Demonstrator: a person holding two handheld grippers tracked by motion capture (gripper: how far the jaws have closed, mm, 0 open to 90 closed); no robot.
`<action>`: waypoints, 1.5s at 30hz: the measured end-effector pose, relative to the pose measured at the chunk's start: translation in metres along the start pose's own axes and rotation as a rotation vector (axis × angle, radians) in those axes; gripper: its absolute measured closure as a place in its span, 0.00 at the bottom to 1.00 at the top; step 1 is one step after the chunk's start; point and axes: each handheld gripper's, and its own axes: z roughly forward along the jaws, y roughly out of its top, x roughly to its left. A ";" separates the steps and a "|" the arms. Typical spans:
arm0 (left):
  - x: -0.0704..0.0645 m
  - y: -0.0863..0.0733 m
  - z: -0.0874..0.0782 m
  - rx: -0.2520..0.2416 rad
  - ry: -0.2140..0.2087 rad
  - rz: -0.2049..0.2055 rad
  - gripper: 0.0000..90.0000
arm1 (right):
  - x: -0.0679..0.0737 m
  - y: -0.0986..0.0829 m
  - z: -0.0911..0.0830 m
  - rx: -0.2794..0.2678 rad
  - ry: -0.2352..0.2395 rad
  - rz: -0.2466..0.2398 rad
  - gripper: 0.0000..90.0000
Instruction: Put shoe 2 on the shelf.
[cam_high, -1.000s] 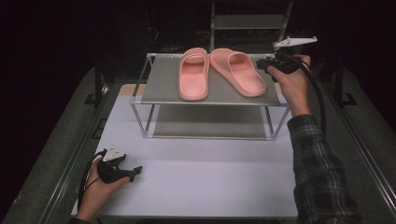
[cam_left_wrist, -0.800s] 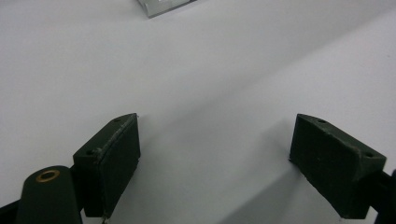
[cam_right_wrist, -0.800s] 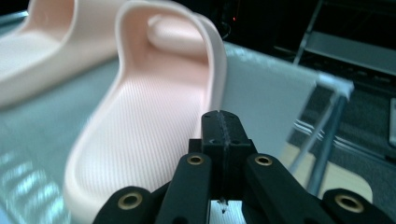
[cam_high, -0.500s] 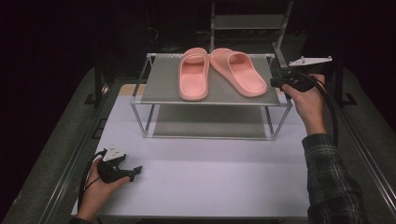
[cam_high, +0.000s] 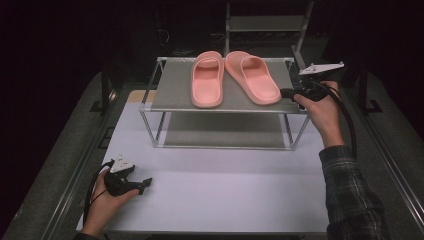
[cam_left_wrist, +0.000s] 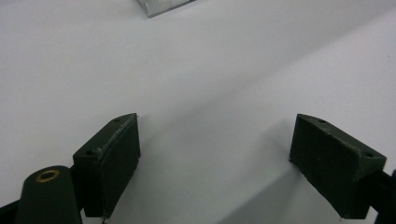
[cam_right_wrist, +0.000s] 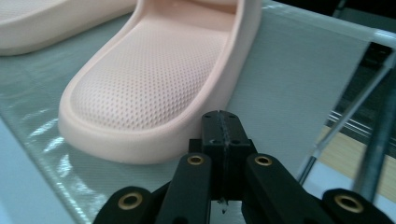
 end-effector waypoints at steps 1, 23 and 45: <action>0.000 0.000 0.000 0.000 0.000 0.000 0.17 | 0.002 0.000 0.001 0.003 0.006 -0.006 1.00; 0.000 0.000 0.000 0.000 0.000 0.000 0.17 | 0.052 0.011 0.024 -0.009 0.132 -0.114 1.00; -0.001 0.000 0.000 0.000 0.002 0.001 0.17 | 0.057 -0.019 -0.024 -0.069 0.142 -0.088 0.83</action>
